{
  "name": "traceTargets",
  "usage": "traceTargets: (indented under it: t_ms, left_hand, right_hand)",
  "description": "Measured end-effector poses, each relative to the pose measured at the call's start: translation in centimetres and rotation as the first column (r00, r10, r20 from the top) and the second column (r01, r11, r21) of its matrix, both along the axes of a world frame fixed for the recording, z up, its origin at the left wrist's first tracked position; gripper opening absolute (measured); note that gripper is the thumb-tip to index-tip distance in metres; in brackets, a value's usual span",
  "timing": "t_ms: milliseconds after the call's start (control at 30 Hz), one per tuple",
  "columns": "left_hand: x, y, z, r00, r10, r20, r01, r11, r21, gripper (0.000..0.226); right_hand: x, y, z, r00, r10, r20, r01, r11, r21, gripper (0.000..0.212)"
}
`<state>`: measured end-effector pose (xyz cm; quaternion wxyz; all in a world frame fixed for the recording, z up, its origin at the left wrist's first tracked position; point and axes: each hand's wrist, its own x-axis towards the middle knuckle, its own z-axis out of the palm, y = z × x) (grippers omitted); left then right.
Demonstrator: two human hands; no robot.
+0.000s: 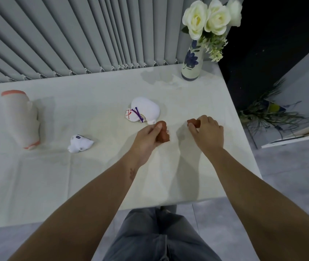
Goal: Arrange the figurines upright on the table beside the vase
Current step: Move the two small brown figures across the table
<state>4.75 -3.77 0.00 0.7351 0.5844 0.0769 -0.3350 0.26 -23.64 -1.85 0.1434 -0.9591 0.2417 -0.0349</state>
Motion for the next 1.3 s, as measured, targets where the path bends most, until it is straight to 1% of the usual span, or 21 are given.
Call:
traceTargets:
  t_ms: [33, 67, 133, 200, 267, 333, 433, 533, 633, 667, 733, 800, 900, 967, 1033, 1167, 1300]
  left_hand:
    - [0.2, 0.0, 0.2, 0.996, 0.024, -0.09, -0.031, 0.997, -0.077, 0.028]
    - [0.4, 0.0, 0.2, 0.986, 0.039, -0.162, -0.059, 0.991, -0.119, 0.032]
    - [0.8, -0.2, 0.4, 0.964, 0.04, -0.261, -0.082, 0.985, -0.152, 0.035]
    - [1.3, -0.5, 0.4, 0.948, 0.02, -0.318, -0.072, 0.986, -0.152, 0.034]
    - [1.6, -0.7, 0.4, 0.947, -0.016, -0.321, -0.031, 0.99, -0.14, 0.03]
    - [1.8, -1.1, 0.2, 0.976, -0.047, -0.213, 0.034, 0.997, -0.063, 0.026]
    - [2.2, -1.7, 0.1, 0.995, -0.095, 0.008, 0.093, 0.986, 0.142, 0.031]
    - [3.2, -2.7, 0.5, 0.98, -0.144, 0.135, 0.105, 0.959, 0.263, 0.03]
    - [4.3, -4.1, 0.9, 0.938, -0.232, 0.259, 0.109, 0.904, 0.413, 0.028]
    - [4.7, -4.6, 1.0, 0.927, -0.244, 0.286, 0.098, 0.892, 0.442, 0.027]
    - [5.5, -5.6, 1.0, 0.908, -0.268, 0.322, 0.088, 0.873, 0.48, 0.024]
    - [6.3, -6.4, 0.8, 0.871, -0.34, 0.354, 0.095, 0.825, 0.557, 0.026]
    - [7.3, -7.3, 0.2, 0.77, -0.499, 0.398, 0.111, 0.718, 0.687, 0.034]
    - [7.8, -7.6, -0.2, 0.714, -0.564, 0.416, 0.108, 0.675, 0.73, 0.034]
    - [8.1, -7.8, -0.5, 0.688, -0.592, 0.42, 0.102, 0.652, 0.752, 0.034]
    - [8.3, -7.7, -1.0, 0.677, -0.605, 0.418, 0.096, 0.636, 0.765, 0.034]
    - [8.3, -7.5, -1.1, 0.605, -0.666, 0.436, 0.113, 0.614, 0.781, 0.036]
  right_hand:
    - [0.2, 0.1, 0.1, 1.0, 0.0, 0.001, 0.0, 1.0, 0.024, 0.036]
    - [0.4, 0.2, 0.3, 1.0, 0.001, 0.0, -0.001, 0.999, 0.039, 0.037]
    - [0.8, 0.3, 0.6, 1.0, 0.012, -0.019, -0.011, 0.999, 0.05, 0.039]
    - [1.2, 0.4, 0.9, 0.998, 0.031, -0.052, -0.027, 0.998, 0.059, 0.041]
    - [1.5, 0.6, 1.1, 0.996, 0.047, -0.071, -0.041, 0.996, 0.08, 0.041]
    - [1.7, 0.7, 1.3, 0.995, 0.072, -0.075, -0.066, 0.995, 0.075, 0.036]
    - [1.8, 0.5, 1.3, 0.989, 0.12, -0.086, -0.114, 0.991, 0.065, 0.029]
    - [1.9, 0.2, 1.2, 0.988, 0.129, -0.086, -0.121, 0.988, 0.093, 0.027]
    - [2.5, -0.4, 1.3, 0.995, 0.087, -0.051, -0.081, 0.99, 0.115, 0.028]
    - [2.8, -0.6, 1.4, 0.996, 0.073, -0.042, -0.068, 0.991, 0.116, 0.028]
    - [3.5, -1.1, 1.5, 0.998, 0.05, -0.032, -0.046, 0.993, 0.112, 0.029]
    - [4.1, -1.5, 1.5, 0.999, 0.033, -0.03, -0.03, 0.993, 0.116, 0.029]
    - [4.9, -1.8, 1.3, 0.999, 0.007, -0.048, -0.001, 0.99, 0.138, 0.029]
    - [5.1, -1.9, 1.0, 0.998, 0.0, -0.064, 0.009, 0.989, 0.148, 0.029]
    - [5.2, -1.9, 0.7, 0.997, 0.006, -0.071, 0.005, 0.988, 0.153, 0.028]
    - [5.2, -2.1, 0.3, 0.997, 0.015, -0.08, -0.002, 0.986, 0.168, 0.029]
    - [4.7, -2.4, 0.1, 0.999, 0.039, -0.027, -0.035, 0.988, 0.148, 0.043]
